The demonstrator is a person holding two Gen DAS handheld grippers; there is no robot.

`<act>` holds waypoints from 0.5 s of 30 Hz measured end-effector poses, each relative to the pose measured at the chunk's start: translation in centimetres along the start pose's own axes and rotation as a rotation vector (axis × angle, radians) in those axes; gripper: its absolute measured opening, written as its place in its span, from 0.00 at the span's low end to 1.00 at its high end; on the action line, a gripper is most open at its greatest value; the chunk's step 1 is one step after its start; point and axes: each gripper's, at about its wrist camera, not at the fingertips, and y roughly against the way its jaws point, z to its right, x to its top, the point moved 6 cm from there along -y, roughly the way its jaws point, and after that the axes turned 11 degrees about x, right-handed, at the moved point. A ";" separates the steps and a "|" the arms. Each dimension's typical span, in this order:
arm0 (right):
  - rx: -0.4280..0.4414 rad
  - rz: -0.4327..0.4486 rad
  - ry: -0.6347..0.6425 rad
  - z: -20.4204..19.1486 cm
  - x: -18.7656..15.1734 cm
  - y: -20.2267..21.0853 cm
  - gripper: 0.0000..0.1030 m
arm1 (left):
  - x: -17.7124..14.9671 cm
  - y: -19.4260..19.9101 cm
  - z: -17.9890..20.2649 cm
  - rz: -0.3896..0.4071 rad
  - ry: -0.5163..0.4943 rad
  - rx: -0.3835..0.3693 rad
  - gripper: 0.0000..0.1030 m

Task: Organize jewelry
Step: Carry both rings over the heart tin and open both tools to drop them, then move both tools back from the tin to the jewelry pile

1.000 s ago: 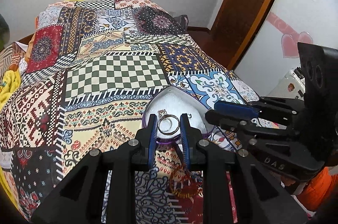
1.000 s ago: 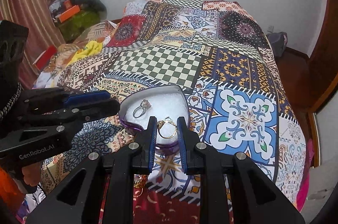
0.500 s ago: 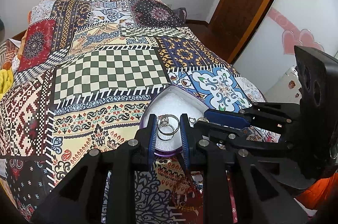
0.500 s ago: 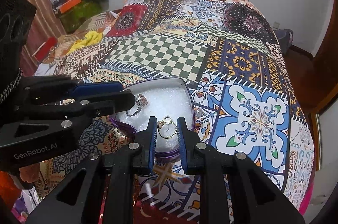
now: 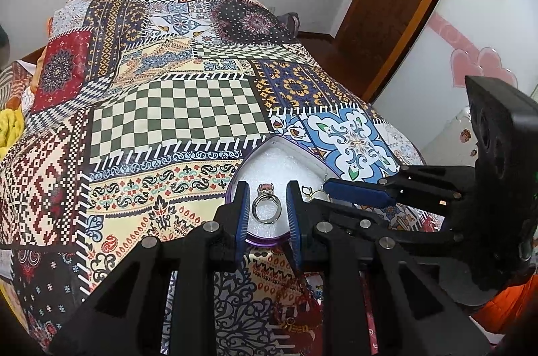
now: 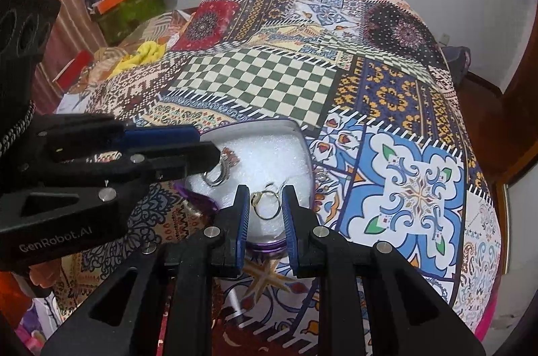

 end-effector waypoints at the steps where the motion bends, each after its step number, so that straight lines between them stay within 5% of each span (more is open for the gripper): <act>1: -0.006 0.000 0.003 0.0 0.0 0.1 0.18 | 0.0 0.2 -0.1 0.003 0.001 0.001 0.20; 15: -0.026 0.032 -0.003 -0.5 -0.6 3.1 0.18 | -1.3 3.1 -0.2 0.016 -0.013 0.051 0.20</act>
